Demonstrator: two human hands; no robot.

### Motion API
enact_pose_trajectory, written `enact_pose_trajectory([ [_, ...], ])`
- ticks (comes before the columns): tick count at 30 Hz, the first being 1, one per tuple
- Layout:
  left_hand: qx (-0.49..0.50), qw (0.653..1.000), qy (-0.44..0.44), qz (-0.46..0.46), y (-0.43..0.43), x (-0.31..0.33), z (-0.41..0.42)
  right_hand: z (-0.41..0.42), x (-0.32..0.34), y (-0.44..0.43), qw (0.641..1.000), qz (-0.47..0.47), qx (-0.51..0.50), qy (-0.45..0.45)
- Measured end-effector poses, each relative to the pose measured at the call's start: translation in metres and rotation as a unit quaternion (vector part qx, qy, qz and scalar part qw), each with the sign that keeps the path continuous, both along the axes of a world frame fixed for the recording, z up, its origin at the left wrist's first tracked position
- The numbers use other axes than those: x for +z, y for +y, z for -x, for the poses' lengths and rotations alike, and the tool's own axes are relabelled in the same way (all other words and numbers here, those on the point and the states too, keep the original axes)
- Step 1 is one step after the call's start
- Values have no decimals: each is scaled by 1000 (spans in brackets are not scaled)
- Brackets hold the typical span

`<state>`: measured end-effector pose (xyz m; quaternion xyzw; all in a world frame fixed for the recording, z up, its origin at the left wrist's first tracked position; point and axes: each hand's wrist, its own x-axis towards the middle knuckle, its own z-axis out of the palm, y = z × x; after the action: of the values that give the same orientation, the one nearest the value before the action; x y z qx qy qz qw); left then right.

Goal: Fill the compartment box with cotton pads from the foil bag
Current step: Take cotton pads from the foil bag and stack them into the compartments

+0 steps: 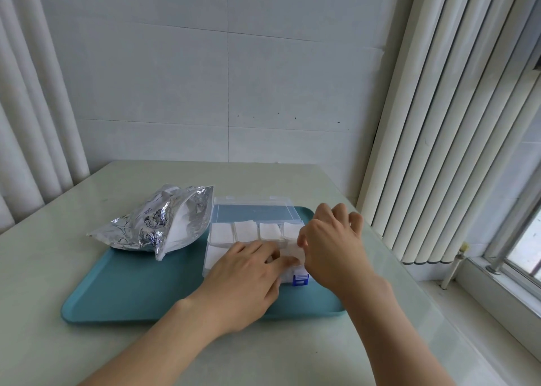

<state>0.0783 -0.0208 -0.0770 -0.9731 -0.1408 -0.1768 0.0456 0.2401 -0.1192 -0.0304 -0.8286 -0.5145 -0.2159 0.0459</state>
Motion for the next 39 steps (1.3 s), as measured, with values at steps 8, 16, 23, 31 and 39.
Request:
enact_pose_trajectory([
  [8, 4, 1000, 16, -13, -2, 2, 1, 0, 5, -3, 998, 41, 49, -4],
  [16, 4, 999, 32, -5, -4, 10, 0, 4, 2, -6, 992, 121, 35, 15],
  [23, 14, 999, 43, -7, -10, 16, -2, 0, 7, -1, 998, 49, 30, 15],
  [31, -24, 999, -36, 9, 3, 15, 4, 0, -1, 6, 997, -2, 55, 44],
  [39, 71, 954, -287, -38, 57, 36, 38, 31, -6, 19, 947, -175, 168, 210],
])
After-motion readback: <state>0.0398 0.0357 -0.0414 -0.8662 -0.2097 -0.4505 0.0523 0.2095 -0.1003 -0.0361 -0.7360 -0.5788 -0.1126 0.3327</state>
